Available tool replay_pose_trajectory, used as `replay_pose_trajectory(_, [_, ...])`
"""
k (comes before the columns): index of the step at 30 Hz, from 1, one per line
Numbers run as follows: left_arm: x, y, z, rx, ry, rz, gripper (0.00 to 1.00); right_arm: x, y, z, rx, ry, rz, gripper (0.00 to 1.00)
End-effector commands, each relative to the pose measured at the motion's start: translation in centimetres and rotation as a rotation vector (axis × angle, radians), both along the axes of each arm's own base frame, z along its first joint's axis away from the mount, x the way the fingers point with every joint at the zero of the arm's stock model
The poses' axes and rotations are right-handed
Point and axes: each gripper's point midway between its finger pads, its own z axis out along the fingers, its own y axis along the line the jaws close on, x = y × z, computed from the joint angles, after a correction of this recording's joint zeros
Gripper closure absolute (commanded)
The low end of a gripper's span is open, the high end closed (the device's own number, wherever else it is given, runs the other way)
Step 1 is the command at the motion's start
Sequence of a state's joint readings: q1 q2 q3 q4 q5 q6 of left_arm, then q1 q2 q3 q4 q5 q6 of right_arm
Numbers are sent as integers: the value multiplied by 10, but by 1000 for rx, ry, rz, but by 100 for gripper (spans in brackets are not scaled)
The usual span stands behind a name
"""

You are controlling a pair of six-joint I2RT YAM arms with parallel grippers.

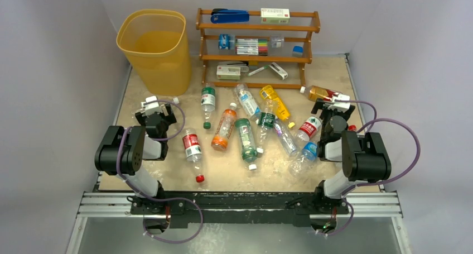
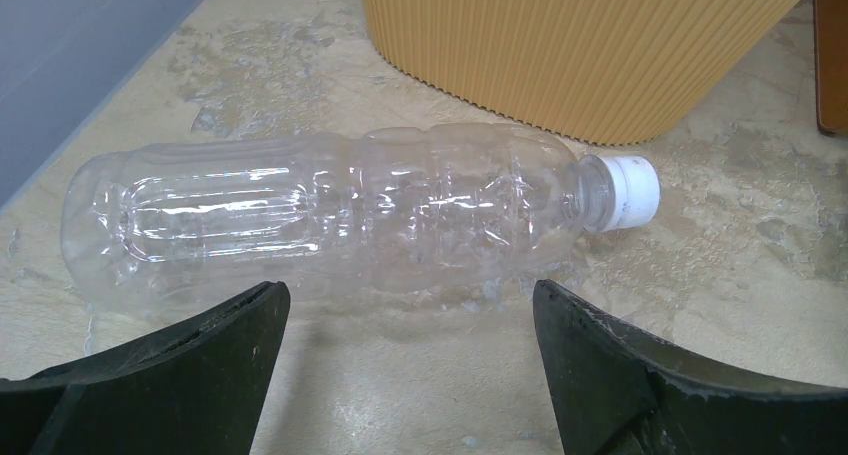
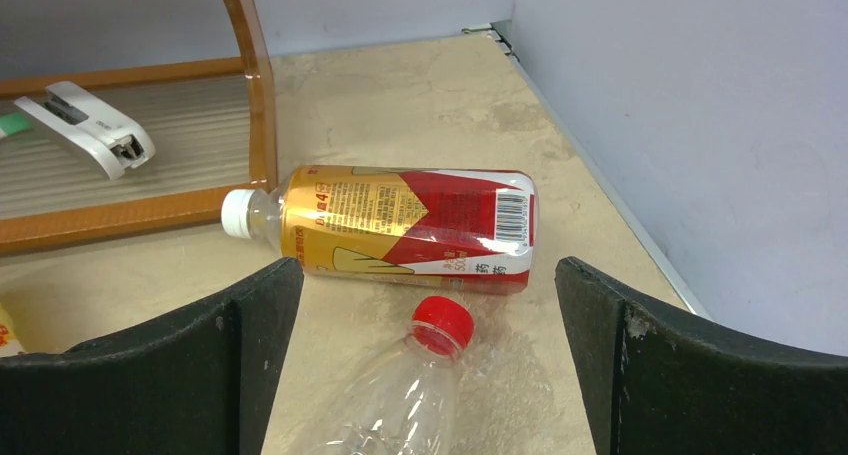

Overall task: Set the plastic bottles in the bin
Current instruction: Pick up the plastic bottle at the center of the board.

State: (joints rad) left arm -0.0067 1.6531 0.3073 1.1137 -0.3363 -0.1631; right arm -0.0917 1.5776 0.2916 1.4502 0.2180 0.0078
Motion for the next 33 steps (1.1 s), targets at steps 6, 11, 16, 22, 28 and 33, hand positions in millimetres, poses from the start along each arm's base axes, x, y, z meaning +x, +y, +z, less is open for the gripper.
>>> replay_pose_trajectory(6, [7,3,15,8,-59,3,7,8,0,27,-20,-89,-1,0])
replay_pose_trajectory(11, [7,3,15,8,-59,4,7,8,0,26,-20,-87,0,0])
replay_pose_trajectory(16, [7,3,15,7,-59,3,8,7,0,26,-20,-87,0,0])
replay_pose_trajectory(22, [5,2,18,8,-74,1,7,6,1,28,-21,-95,3,0])
replay_pose_trajectory(28, [-3,9,42,-15,-95,57,7,-1,2,49,-24,-110,8,0])
replay_pose_trajectory(33, [5,3,52,-47,-48,33,8,-3,6,69,-43,-122,33,0])
